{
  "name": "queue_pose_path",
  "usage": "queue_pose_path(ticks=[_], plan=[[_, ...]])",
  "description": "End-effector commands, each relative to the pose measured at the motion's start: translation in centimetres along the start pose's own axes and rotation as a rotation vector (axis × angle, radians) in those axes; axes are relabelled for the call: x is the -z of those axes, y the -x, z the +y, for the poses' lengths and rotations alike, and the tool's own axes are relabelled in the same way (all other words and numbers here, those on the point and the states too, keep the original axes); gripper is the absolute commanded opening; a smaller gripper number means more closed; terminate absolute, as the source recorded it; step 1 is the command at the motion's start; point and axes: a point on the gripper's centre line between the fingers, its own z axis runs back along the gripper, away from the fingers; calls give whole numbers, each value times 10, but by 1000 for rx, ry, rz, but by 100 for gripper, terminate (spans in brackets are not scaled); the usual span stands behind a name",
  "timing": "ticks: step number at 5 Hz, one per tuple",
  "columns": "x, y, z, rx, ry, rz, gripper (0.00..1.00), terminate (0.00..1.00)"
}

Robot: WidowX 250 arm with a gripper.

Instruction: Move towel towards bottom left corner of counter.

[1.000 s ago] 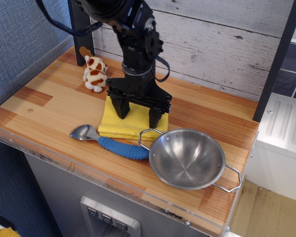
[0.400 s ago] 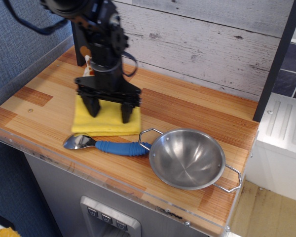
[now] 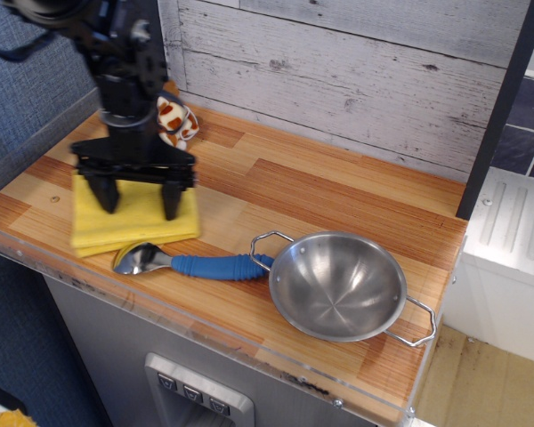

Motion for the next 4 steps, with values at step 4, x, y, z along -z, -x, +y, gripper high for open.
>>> queue_pose_path(ticks=[4], plan=[[-34, 12, 25, -109, -26, -77, 100, 0]])
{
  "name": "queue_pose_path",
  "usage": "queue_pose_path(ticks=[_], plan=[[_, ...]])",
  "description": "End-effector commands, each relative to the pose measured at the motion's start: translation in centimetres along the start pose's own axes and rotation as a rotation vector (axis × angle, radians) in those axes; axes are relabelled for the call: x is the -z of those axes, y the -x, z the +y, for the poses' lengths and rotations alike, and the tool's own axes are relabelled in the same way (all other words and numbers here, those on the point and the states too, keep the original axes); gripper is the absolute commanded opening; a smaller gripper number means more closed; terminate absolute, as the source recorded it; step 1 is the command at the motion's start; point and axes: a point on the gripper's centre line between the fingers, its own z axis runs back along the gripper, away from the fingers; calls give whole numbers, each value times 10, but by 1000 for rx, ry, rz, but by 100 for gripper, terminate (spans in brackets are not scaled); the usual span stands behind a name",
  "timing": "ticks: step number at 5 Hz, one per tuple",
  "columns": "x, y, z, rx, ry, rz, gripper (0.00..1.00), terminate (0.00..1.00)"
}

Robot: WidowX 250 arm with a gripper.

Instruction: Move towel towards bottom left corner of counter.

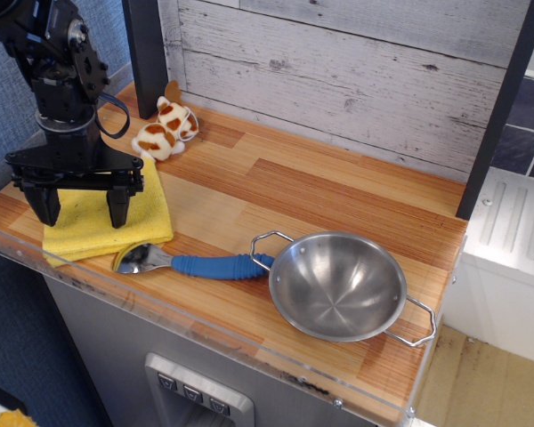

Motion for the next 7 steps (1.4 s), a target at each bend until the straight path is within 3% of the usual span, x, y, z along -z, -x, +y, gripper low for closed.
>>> queue_pose_path(ticks=[1, 2, 3, 6, 7], plan=[[-79, -11, -2, -34, 7, -226, 100, 0], [-130, -12, -4, -54, 26, -343, 100, 0], [-154, -9, -7, -41, 47, -422, 100, 0], [-154, -9, -7, -41, 47, -422, 100, 0], [-154, -9, -7, -41, 47, -422, 100, 100]])
